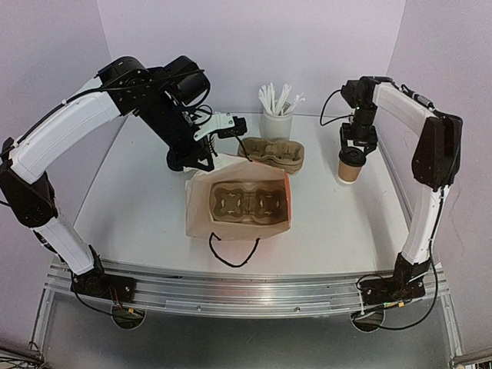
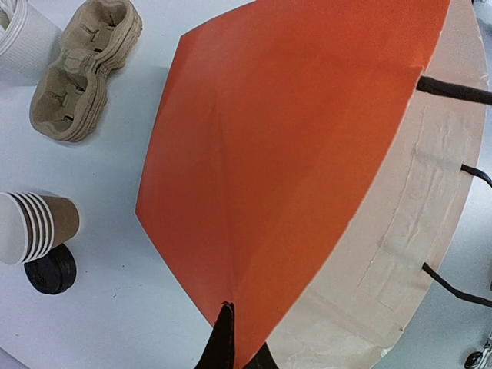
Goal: Pack the takeout coffee
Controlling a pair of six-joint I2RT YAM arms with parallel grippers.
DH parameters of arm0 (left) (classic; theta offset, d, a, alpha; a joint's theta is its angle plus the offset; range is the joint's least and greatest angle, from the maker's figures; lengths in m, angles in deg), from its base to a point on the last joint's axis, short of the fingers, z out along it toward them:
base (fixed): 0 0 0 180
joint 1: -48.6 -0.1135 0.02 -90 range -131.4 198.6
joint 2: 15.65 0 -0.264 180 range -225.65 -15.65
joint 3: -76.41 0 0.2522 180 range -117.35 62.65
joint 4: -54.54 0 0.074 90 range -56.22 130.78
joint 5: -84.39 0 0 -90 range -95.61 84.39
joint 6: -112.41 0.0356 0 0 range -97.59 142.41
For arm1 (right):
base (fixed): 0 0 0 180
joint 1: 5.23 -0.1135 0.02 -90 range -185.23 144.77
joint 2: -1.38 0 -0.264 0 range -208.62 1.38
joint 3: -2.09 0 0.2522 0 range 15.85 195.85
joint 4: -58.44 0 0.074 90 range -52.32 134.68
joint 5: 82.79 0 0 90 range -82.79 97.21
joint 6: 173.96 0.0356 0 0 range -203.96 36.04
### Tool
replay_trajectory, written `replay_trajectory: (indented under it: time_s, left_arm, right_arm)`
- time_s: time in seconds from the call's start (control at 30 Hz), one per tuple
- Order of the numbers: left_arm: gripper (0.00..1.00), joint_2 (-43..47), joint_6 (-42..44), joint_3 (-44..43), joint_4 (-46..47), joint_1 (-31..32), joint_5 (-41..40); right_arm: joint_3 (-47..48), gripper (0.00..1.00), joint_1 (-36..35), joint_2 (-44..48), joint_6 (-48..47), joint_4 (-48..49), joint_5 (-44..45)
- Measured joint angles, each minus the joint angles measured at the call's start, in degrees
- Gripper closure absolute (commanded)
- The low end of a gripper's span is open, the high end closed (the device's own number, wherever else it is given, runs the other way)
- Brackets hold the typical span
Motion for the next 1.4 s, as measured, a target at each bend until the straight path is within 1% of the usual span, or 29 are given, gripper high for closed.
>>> replay_trajectory:
  time_s: [0.1, 0.23, 0.5, 0.7, 0.97, 1.07, 1.2, 1.3, 1.4]
  left_arm:
    - [1.00, -0.01, -0.46, 0.00, 0.00, 0.00, -0.10]
    - [1.00, -0.01, -1.46, 0.00, 0.00, -0.02, -0.17]
    - [1.00, -0.39, -2.85, 0.00, 0.00, 0.01, -0.06]
    - [1.00, -1.88, -3.52, 0.00, 0.08, 0.00, 0.05]
    - [1.00, -2.43, -4.49, -0.02, 0.20, 0.00, 0.03]
    - [1.00, -2.61, -4.55, -0.13, 0.20, -0.02, -0.01]
    - [1.00, -2.65, -4.57, -0.15, 0.22, -0.14, -0.05]
    - [1.00, -2.65, -4.57, -0.15, 0.22, -0.36, -0.04]
    - [1.00, -2.65, -4.59, -0.16, 0.22, -0.45, -0.01]
  right_arm:
    - [2.52, 0.61, -2.37, 2.86, -0.33, -1.97, -0.04]
    - [5.76, 0.62, -6.94, 9.74, -0.29, -2.75, -1.63]
    - [11.42, 0.65, -19.51, 23.88, 0.04, -3.69, -6.55]
    - [15.27, 0.67, -29.13, 28.91, 2.17, -4.37, -12.63]
    - [15.49, 0.69, -33.29, 34.48, 7.23, -3.73, -20.40]
    - [15.68, 0.69, -37.13, 34.50, 8.20, -3.67, -21.86]
    - [18.98, 0.69, -44.20, 29.59, 8.36, -4.48, -22.00]
    - [18.81, 0.68, -47.75, 26.53, 8.36, -4.59, -20.95]
    - [17.15, 0.68, -49.94, 25.72, 8.27, -4.90, -18.48]
